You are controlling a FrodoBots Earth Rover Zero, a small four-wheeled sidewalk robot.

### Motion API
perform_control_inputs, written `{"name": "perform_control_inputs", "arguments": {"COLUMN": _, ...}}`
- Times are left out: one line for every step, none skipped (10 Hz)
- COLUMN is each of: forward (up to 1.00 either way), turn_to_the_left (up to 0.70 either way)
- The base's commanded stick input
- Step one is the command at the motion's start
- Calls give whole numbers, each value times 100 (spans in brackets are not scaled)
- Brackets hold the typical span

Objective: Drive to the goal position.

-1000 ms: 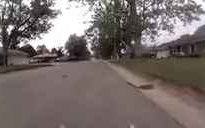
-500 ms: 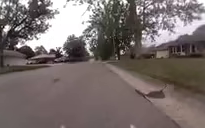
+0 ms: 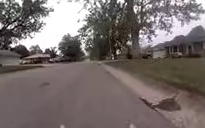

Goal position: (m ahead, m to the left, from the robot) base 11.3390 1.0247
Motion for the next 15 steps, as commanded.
{"name": "perform_control_inputs", "arguments": {"forward": 100, "turn_to_the_left": 0}}
{"name": "perform_control_inputs", "arguments": {"forward": 100, "turn_to_the_left": 0}}
{"name": "perform_control_inputs", "arguments": {"forward": 100, "turn_to_the_left": 0}}
{"name": "perform_control_inputs", "arguments": {"forward": 100, "turn_to_the_left": 0}}
{"name": "perform_control_inputs", "arguments": {"forward": 100, "turn_to_the_left": 0}}
{"name": "perform_control_inputs", "arguments": {"forward": 100, "turn_to_the_left": 0}}
{"name": "perform_control_inputs", "arguments": {"forward": 100, "turn_to_the_left": 0}}
{"name": "perform_control_inputs", "arguments": {"forward": 100, "turn_to_the_left": 0}}
{"name": "perform_control_inputs", "arguments": {"forward": 100, "turn_to_the_left": 0}}
{"name": "perform_control_inputs", "arguments": {"forward": 100, "turn_to_the_left": 0}}
{"name": "perform_control_inputs", "arguments": {"forward": 100, "turn_to_the_left": 0}}
{"name": "perform_control_inputs", "arguments": {"forward": 100, "turn_to_the_left": 0}}
{"name": "perform_control_inputs", "arguments": {"forward": 100, "turn_to_the_left": 0}}
{"name": "perform_control_inputs", "arguments": {"forward": 100, "turn_to_the_left": 0}}
{"name": "perform_control_inputs", "arguments": {"forward": 100, "turn_to_the_left": 1}}
